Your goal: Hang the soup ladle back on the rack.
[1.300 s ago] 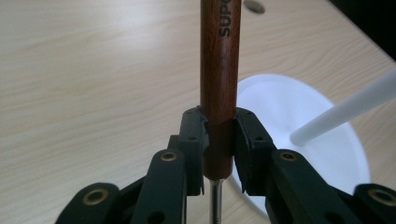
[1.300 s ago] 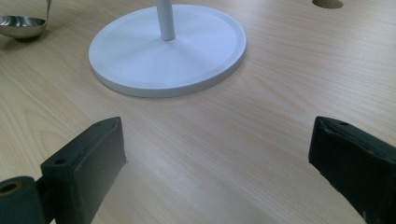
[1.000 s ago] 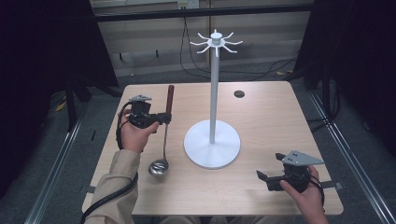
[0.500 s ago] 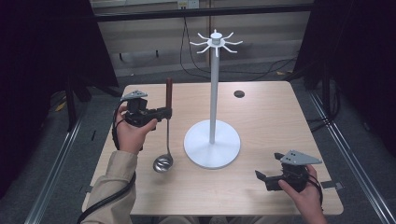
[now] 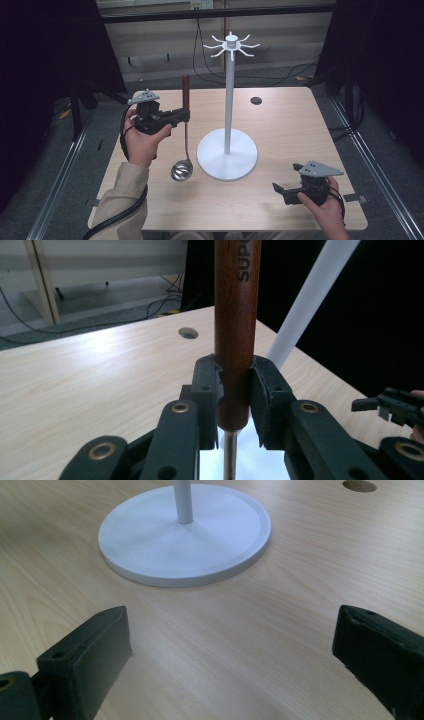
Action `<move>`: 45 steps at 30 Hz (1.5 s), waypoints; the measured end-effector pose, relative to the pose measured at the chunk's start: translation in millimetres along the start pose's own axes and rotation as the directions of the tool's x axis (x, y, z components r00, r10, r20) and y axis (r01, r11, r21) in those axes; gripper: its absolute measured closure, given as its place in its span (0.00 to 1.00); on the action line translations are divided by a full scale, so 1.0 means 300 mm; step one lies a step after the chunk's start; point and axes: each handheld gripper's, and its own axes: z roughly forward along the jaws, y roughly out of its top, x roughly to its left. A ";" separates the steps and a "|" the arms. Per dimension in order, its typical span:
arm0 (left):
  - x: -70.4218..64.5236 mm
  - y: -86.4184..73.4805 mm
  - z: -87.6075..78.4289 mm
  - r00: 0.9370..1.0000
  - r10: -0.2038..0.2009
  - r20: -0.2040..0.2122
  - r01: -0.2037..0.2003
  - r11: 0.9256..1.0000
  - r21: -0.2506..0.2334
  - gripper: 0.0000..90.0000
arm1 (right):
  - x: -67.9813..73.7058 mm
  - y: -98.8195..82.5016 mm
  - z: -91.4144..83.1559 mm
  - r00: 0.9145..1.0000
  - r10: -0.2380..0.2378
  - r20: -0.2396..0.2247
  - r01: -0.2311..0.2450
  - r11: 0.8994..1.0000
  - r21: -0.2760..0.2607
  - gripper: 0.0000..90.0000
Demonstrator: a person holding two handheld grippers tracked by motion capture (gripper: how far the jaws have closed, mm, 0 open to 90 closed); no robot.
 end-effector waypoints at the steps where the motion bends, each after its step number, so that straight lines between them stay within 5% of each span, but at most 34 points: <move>1: -0.008 0.005 -0.002 1.000 0.002 0.001 -0.002 1.000 -0.006 0.83 | 0.001 0.001 -0.001 1.000 -0.001 -0.001 0.001 1.000 -0.001 0.02; 13: -0.094 0.059 -0.034 0.998 0.053 0.039 -0.050 0.997 -0.061 0.83 | 0.002 0.004 -0.003 1.000 0.001 0.002 -0.001 1.000 -0.006 0.02; 45: -0.190 0.157 -0.060 0.987 0.131 0.095 -0.119 0.986 -0.119 0.83 | 0.002 0.004 0.000 1.000 -0.006 -0.003 0.006 1.000 -0.005 0.02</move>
